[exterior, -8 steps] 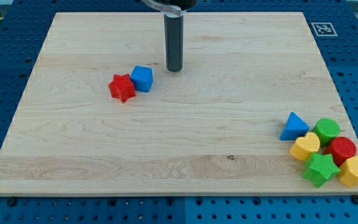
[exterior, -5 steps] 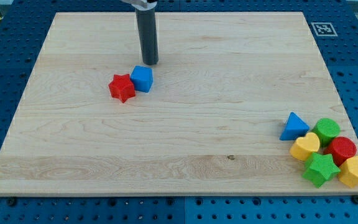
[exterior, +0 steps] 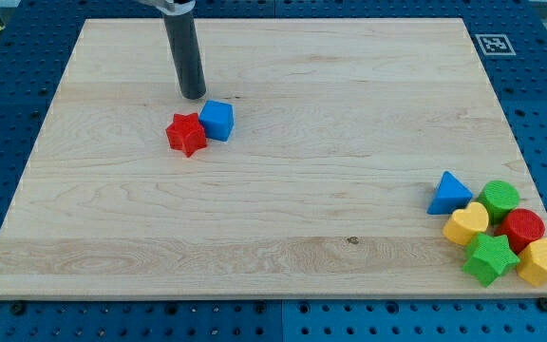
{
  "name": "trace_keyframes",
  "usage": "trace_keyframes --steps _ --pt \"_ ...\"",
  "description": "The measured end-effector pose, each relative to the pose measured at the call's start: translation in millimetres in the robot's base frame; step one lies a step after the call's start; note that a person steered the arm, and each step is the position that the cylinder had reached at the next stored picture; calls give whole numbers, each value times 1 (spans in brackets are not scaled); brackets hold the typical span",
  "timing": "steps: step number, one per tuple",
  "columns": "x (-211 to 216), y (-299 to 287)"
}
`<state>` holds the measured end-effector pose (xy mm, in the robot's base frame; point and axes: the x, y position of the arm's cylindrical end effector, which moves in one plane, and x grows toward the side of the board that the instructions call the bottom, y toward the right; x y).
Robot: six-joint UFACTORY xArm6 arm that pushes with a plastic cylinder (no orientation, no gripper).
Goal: Push the blue cube towards bottom
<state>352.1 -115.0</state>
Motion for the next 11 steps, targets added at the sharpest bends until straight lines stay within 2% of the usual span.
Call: trace_keyframes --steps 7,8,9,11 --pt "4 -29" --pt "34 -15" --pt "36 -10" --pt "36 43"
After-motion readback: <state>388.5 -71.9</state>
